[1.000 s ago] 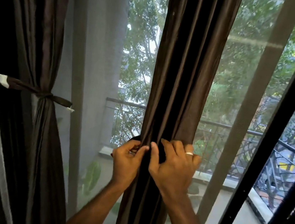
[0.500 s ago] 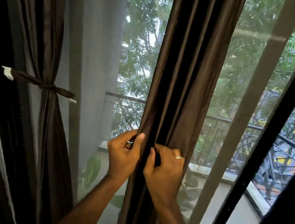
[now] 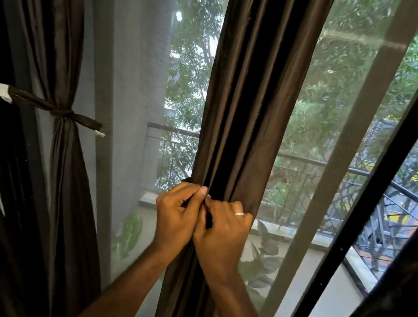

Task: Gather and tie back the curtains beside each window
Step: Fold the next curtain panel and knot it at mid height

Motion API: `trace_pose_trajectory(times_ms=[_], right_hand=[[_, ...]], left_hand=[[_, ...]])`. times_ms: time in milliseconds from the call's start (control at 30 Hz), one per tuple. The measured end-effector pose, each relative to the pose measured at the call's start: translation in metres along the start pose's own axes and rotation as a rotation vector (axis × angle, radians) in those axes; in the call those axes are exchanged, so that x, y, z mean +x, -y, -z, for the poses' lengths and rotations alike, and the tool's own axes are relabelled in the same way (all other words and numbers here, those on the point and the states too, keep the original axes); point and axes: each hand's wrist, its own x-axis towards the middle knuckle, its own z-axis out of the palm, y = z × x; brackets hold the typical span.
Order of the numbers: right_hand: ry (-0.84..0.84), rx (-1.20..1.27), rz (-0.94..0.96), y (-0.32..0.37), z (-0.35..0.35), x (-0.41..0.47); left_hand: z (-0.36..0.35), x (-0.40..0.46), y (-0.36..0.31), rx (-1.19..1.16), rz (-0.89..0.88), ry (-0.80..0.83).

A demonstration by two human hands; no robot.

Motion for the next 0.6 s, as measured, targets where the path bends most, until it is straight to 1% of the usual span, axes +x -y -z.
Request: trace_pose_trajectory(times_ms=[100, 233, 267, 333, 433, 533, 600], right_hand=[[-0.017, 0.022, 0.01, 0.003, -0.001, 0.003], [0.022, 0.147, 0.037, -0.004, 0.009, -0.001], [0.013, 0.193, 0.01, -0.005, 0.014, -0.003], [-0.053, 0.249, -0.103, -0.01, 0.021, -0.003], [-0.108, 0.224, -0.269, -0.014, 0.022, 0.003], [-0.13, 0.2, -0.358, -0.014, 0.021, 0.009], [-0.141, 0.203, -0.382, -0.014, 0.022, 0.011]], left_hand=[[0.001, 0.0, -0.003, 0.009, -0.018, 0.025], [0.004, 0.003, 0.0, 0.072, -0.025, -0.027], [0.004, 0.005, 0.002, 0.099, -0.031, -0.043], [0.005, 0.007, 0.005, 0.136, -0.04, -0.066], [0.005, 0.005, 0.005, 0.173, -0.057, -0.051], [0.005, 0.004, 0.003, 0.22, -0.062, -0.043], [0.004, 0.004, 0.004, 0.241, -0.051, -0.05]])
